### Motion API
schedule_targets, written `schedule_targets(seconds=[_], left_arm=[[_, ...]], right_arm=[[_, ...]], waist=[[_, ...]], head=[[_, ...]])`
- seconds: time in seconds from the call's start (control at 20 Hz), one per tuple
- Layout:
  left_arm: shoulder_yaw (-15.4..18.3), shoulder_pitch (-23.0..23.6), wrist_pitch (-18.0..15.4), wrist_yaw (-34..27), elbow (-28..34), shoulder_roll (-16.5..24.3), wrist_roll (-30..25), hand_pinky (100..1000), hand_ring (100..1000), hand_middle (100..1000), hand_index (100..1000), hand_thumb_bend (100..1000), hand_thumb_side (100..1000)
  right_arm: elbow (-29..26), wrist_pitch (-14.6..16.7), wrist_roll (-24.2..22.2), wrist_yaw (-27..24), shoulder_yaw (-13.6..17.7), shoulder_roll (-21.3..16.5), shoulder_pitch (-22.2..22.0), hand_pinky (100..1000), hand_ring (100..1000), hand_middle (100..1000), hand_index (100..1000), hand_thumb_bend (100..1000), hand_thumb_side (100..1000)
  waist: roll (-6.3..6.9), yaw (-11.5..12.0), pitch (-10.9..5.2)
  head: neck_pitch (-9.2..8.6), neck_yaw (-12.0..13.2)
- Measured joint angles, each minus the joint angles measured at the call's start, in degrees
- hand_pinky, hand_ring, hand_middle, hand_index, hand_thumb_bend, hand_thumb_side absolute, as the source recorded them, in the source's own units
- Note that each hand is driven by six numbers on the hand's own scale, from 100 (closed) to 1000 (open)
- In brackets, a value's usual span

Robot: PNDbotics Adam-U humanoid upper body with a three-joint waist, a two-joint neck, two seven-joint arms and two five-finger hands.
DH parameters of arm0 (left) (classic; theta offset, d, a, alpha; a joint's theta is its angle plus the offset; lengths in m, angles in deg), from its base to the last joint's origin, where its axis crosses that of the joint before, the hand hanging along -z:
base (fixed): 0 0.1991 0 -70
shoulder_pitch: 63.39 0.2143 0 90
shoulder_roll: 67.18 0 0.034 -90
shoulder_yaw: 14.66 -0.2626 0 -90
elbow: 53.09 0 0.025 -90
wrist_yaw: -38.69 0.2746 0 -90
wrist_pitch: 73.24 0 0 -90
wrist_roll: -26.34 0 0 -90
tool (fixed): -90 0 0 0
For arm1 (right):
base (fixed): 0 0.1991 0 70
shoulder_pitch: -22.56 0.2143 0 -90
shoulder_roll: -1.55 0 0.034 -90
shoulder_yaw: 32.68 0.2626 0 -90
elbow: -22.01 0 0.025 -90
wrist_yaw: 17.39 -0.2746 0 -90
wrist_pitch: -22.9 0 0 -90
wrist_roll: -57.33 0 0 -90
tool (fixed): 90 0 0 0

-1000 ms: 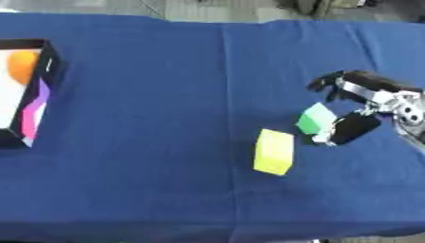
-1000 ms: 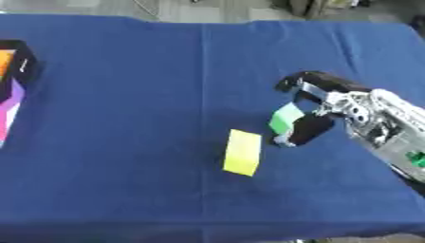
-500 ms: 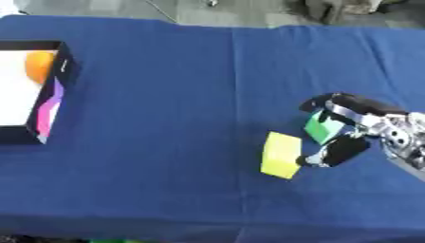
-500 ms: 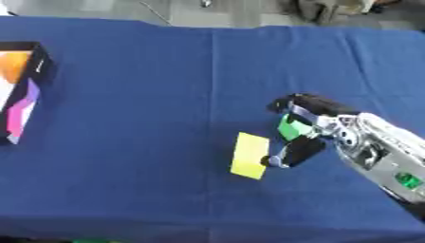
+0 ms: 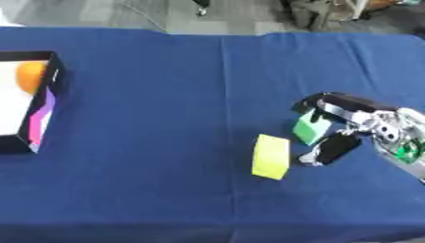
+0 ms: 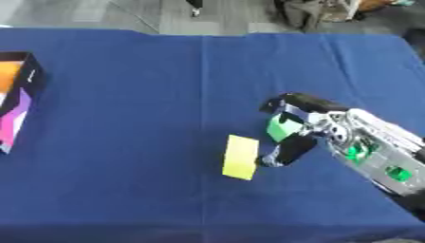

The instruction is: Pick up the objects with one hand, pass them to the other hand, and then place them into the box on the other side of the table.

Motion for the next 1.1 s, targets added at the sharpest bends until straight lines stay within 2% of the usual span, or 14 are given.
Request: schedule_targets(seconds=[0.3, 0.5, 0.9, 1.1], left_arm=[[-0.59, -0.53, -0.32, 1.05, -0.99, -0.82, -0.84, 951, 1000, 647, 850, 100, 621], [-0.67, -0.86, -0.39, 1.52, -1.9, -1.26, -1.1, 953, 1000, 646, 850, 100, 623], [-0.63, -0.9, -0.38, 1.97, -3.63, -1.37, -1.1, 955, 1000, 628, 850, 100, 625], [-0.63, -0.96, -0.47, 2.3, -3.95, -1.81, -1.19, 956, 1000, 626, 850, 100, 627]], right_arm=[[0.0, -1.19, 0.34, -1.02, -0.63, 0.2, 0.0, 727, 683, 808, 886, 557, 260], [0.0, -1.71, 1.09, -1.0, -1.45, 1.06, -0.04, 663, 670, 807, 890, 558, 254], [0.0, -3.15, 2.54, -1.03, -2.63, 2.07, -0.55, 655, 660, 803, 889, 562, 261], [0.0, -4.18, 3.8, -0.99, -3.57, 2.64, -0.99, 689, 713, 809, 886, 555, 275]], waist=[[-0.02, 0.95, -0.38], [-0.06, 1.5, -0.61], [-0.29, 2.23, -0.75], [-0.39, 2.67, -0.75]], head=[[0.0, -1.2], [0.0, -1.87], [0.0, -2.67], [0.0, -3.09]])
